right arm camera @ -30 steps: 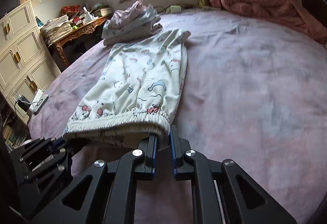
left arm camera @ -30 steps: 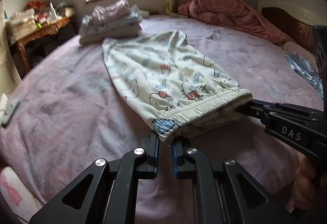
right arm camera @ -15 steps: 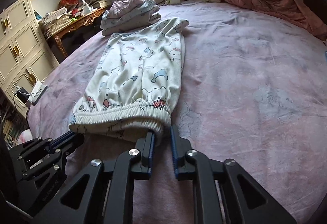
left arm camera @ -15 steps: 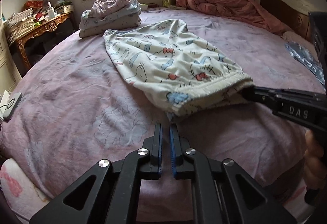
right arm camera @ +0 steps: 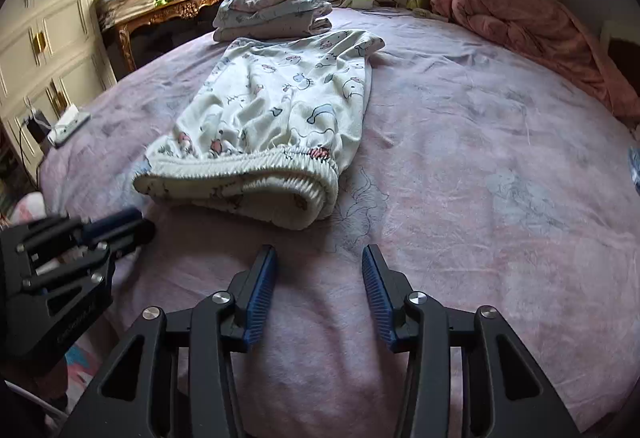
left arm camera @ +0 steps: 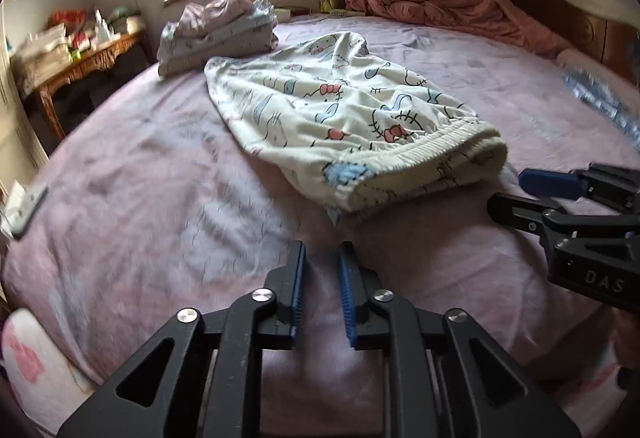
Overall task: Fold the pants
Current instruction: 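Release the cuffs with the right gripper and reposition both grippers at them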
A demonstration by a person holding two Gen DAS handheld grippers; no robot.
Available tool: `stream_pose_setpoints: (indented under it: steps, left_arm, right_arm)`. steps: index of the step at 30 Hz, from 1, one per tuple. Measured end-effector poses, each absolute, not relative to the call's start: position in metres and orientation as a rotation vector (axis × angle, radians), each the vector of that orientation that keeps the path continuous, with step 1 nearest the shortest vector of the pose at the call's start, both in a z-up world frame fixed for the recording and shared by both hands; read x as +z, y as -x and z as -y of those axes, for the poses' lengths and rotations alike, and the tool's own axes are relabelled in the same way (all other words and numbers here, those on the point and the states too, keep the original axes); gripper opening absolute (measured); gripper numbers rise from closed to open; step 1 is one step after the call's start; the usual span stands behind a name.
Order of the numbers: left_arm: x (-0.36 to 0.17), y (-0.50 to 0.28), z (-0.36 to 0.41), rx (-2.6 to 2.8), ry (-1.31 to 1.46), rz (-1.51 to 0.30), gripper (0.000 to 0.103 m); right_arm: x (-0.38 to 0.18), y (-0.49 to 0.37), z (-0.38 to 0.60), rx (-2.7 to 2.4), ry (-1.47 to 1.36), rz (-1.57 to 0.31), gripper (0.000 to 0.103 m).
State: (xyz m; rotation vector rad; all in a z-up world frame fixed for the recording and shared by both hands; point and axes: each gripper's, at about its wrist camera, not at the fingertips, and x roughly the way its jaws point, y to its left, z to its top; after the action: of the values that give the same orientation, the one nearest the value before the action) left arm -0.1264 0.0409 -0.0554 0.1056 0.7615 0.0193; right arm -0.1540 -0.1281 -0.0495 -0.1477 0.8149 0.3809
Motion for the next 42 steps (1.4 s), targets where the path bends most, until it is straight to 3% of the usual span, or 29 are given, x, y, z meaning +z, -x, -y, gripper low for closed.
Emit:
stream_pose_setpoints:
  steps: [7,12,18,26,29,37,42]
  left_arm:
    - [-0.057,0.116,-0.034,0.019,-0.205,-0.714,0.025]
    - [-0.065,0.122,-0.022,0.083,-0.440,-0.577,0.051]
    - [-0.058,0.117,-0.035,0.055,-0.335,-0.574,0.050]
    - [-0.051,0.107,-0.035,0.047,-0.304,-0.569,0.053]
    - [-0.045,0.109,-0.039,0.037,-0.268,-0.551,0.054]
    - [-0.032,0.110,-0.042,0.014,-0.254,-0.533,0.062]
    - [-0.040,0.111,-0.041,0.019,-0.263,-0.550,0.062]
  right_arm:
    - [-0.050,0.132,0.137,0.383,0.092,-0.834,0.046]
    - [-0.049,0.127,0.138,0.390,0.094,-0.833,0.046]
    - [-0.048,0.123,0.139,0.440,0.138,-0.812,0.049]
    - [-0.028,0.127,0.124,0.489,0.265,-0.641,0.049]
    - [-0.022,0.124,0.118,0.492,0.298,-0.619,0.059]
    - [-0.022,0.104,0.127,0.553,0.170,-0.777,0.059]
    - [-0.035,0.114,0.122,0.504,0.312,-0.791,0.059]
